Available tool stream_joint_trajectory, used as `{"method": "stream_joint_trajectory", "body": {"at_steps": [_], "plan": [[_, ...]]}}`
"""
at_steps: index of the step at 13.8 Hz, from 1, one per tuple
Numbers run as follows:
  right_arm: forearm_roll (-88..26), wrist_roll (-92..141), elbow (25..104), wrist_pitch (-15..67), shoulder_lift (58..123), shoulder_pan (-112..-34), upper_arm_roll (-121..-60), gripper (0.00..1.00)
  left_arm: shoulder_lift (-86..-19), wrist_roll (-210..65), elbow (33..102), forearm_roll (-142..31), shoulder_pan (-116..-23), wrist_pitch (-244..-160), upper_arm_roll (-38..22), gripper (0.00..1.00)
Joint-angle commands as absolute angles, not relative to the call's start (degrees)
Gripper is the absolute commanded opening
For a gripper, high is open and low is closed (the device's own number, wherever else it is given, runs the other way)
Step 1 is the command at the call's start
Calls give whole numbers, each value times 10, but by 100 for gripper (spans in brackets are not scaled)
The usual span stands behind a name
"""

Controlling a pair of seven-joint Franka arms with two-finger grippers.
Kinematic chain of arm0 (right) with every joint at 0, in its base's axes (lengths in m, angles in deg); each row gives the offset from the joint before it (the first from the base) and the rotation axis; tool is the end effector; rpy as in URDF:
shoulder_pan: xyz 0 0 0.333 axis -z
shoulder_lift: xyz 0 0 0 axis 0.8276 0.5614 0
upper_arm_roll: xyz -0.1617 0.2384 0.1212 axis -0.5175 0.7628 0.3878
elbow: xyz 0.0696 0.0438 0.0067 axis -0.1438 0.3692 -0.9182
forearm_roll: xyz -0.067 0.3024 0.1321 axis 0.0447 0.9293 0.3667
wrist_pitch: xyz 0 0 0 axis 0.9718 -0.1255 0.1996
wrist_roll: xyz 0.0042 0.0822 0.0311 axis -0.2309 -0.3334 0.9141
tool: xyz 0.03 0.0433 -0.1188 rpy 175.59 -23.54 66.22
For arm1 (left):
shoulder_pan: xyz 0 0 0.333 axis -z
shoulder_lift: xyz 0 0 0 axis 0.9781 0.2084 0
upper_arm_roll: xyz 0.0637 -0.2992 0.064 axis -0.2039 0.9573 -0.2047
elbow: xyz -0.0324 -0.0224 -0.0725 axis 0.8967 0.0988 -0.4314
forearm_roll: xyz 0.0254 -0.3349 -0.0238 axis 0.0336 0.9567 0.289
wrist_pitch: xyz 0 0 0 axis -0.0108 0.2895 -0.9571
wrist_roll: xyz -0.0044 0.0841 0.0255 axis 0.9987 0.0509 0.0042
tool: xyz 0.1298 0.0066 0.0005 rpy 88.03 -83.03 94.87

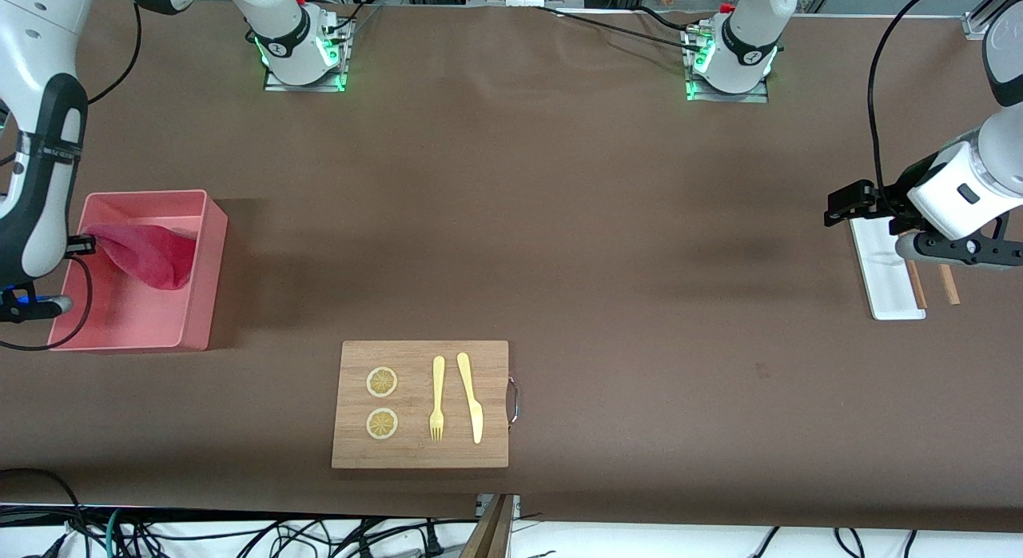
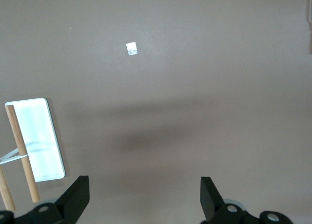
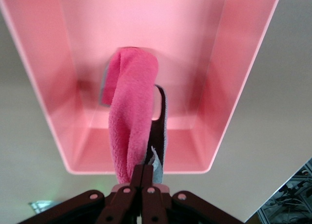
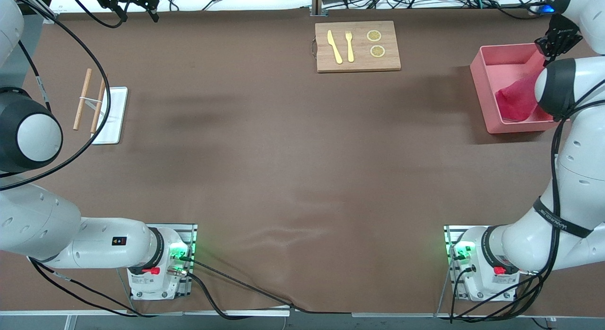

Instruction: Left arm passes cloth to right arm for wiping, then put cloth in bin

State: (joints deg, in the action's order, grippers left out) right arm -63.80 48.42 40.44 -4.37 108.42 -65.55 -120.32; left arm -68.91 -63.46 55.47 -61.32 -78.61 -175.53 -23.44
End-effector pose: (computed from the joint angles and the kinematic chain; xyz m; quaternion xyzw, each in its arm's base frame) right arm 0.5819 -0.1763 0.3445 0.9642 0.0409 -0.2567 0.0527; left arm 0.5383 -0.0247 0.5345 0.9972 -0.0401 -0.0540 0.0312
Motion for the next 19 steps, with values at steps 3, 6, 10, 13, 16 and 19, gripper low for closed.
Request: {"method": "stream_joint_trajectory", "body": {"at_steps": [3,6,10,13,16,19], "plan": [[-627,498,405,4,1109,-638,-1199,0,-691,-633,544,-604,-785,-1741,-237,100],[-614,496,410,15,1117,-639,-1192,13,-691,-633,545,-604,-786,-1741,-238,100],[-612,489,412,18,1113,-639,-1182,100,-692,-633,544,-604,-785,-1741,-236,100],[-621,442,418,13,1044,-610,-1123,100,-692,-633,544,-604,-786,-1741,-237,100],[-664,380,466,8,929,-597,-1039,100,-691,-633,544,-604,-786,-1741,-237,100],[-665,331,503,2,842,-563,-960,100,-692,-633,544,-604,-786,-1741,-237,100]]}}
